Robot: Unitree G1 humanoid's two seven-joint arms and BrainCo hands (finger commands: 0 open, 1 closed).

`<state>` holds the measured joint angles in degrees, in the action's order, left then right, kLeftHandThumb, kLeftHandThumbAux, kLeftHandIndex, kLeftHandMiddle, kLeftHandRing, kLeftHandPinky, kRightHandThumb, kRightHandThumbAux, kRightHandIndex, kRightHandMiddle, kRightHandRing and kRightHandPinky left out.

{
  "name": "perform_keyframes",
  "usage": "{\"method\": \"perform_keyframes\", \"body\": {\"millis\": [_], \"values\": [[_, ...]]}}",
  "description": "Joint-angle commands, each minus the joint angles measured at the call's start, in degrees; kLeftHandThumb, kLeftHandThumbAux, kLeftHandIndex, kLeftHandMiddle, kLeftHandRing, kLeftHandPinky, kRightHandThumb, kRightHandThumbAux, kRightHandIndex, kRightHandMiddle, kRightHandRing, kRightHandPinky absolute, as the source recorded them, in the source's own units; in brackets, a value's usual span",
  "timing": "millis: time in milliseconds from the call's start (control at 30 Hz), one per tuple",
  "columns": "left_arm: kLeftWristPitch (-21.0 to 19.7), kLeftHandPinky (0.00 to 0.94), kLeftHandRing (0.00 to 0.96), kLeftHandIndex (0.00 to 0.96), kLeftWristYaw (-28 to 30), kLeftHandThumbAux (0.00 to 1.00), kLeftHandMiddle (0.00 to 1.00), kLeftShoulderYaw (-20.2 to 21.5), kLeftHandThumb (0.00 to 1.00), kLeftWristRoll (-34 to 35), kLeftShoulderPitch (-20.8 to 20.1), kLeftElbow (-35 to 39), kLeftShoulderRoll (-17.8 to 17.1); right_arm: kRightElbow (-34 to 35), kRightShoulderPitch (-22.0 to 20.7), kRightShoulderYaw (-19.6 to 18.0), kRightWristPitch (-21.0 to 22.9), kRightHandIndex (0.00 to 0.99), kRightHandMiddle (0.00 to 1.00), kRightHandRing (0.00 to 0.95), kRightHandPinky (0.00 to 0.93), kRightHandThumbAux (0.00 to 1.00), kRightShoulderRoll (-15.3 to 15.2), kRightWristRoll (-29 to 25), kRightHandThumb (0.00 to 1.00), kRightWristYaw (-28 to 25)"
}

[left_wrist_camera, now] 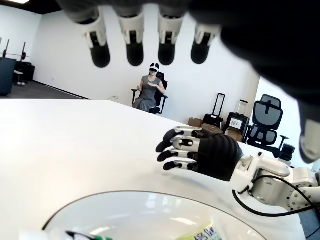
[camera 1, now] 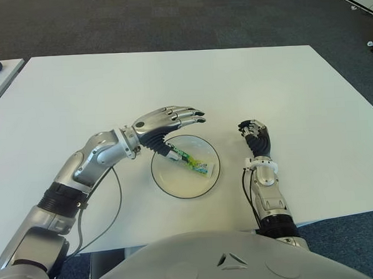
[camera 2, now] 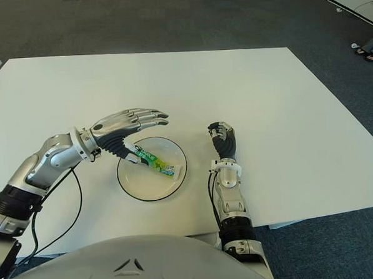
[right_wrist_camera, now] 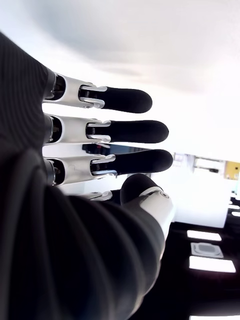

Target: Put the toothpaste on the table into the plate.

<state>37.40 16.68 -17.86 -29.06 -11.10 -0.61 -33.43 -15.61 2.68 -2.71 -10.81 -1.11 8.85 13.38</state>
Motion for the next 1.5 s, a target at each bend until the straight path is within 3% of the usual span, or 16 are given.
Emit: {"method": "perform_keyframes", "body": {"millis": [33, 267, 533, 600, 733, 800, 933, 967, 1000, 1100, 1200, 1500], "values": [[0.3, 0.0, 0.0, 0.0, -0.9, 0.405, 0.0, 0.9, 0.022, 0.8, 0.8, -0.8, 0.5, -0.1, -0.3, 0.0, 0.4, 0.425, 0.454, 0.424, 0.419, 0.729, 0.2, -0.2, 0.71, -0.1], [0.3, 0.0, 0.0, 0.0, -2.2, 0.42, 0.0, 2.4, 0.017, 1.3, 1.4, -0.8, 1.9, -0.1, -0.2, 0.0, 0.4, 0.425, 0.459, 0.426, 0.419, 0.729, 0.2, -0.2, 0.71, -0.1], [-4.3, 0.0, 0.0, 0.0, -10.1, 0.515, 0.0, 6.8, 0.006, 1.1, 5.6, -2.4, 6.7, 0.0, 0.0, -0.1, 0.3, 0.426, 0.46, 0.426, 0.418, 0.729, 0.1, -0.4, 0.71, -0.2], [-6.0, 0.006, 0.0, 0.0, -14.6, 0.558, 0.0, 8.5, 0.002, 1.6, 6.7, -3.4, 10.2, -0.1, -0.1, -0.2, 0.2, 0.425, 0.459, 0.424, 0.416, 0.729, 0.0, -0.4, 0.71, -0.2], [-6.6, 0.127, 0.087, 0.012, -24.2, 0.709, 0.082, 11.6, 0.0, 3.2, 7.5, -8.3, 16.6, -0.4, -0.2, -0.2, 0.0, 0.425, 0.459, 0.424, 0.415, 0.729, 0.0, -0.5, 0.71, -0.3], [-6.1, 0.189, 0.182, 0.091, -27.5, 0.776, 0.185, 12.6, 0.0, 4.1, 7.3, -11.2, 18.7, -0.5, -0.3, -0.3, -0.1, 0.425, 0.46, 0.426, 0.416, 0.729, -0.1, -0.5, 0.71, -0.3], [-8.7, 0.295, 0.303, 0.228, -31.4, 0.846, 0.317, 14.9, 0.001, 7.9, 8.3, -9.7, 24.3, -0.8, -0.4, -0.4, -0.5, 0.426, 0.459, 0.424, 0.414, 0.729, -0.2, -0.6, 0.709, -0.5], [-9.1, 0.347, 0.355, 0.297, -32.0, 0.803, 0.37, 15.2, 0.245, 8.6, 8.4, -9.5, 25.2, -0.8, -0.5, -0.4, -0.6, 0.426, 0.459, 0.423, 0.413, 0.729, -0.2, -0.6, 0.709, -0.6], [-9.6, 0.381, 0.389, 0.342, -32.5, 0.775, 0.404, 15.8, 0.403, 9.6, 8.6, -9.4, 26.1, -0.9, -0.5, -0.4, -0.6, 0.426, 0.458, 0.422, 0.412, 0.729, -0.2, -0.6, 0.709, -0.6], [-10.5, 0.449, 0.457, 0.398, -33.2, 0.74, 0.479, 17.1, 0.595, 11.3, 9.0, -9.1, 27.6, -1.0, -0.6, -0.4, -0.7, 0.426, 0.457, 0.42, 0.411, 0.729, -0.2, -0.5, 0.709, -0.6], [-10.7, 0.479, 0.493, 0.418, -34.0, 0.728, 0.518, 18.6, 0.66, 13.0, 9.1, -10.3, 28.7, -0.8, -0.6, -0.3, -0.5, 0.425, 0.457, 0.421, 0.413, 0.729, -0.2, -0.3, 0.709, -0.5], [-9.8, 0.543, 0.566, 0.43, -35.3, 0.719, 0.583, 21.4, 0.696, 16.8, 9.4, -16.7, 30.7, -1.0, -1.0, -0.3, -0.5, 0.425, 0.454, 0.421, 0.42, 0.729, -0.2, -0.6, 0.709, -0.9]]}}
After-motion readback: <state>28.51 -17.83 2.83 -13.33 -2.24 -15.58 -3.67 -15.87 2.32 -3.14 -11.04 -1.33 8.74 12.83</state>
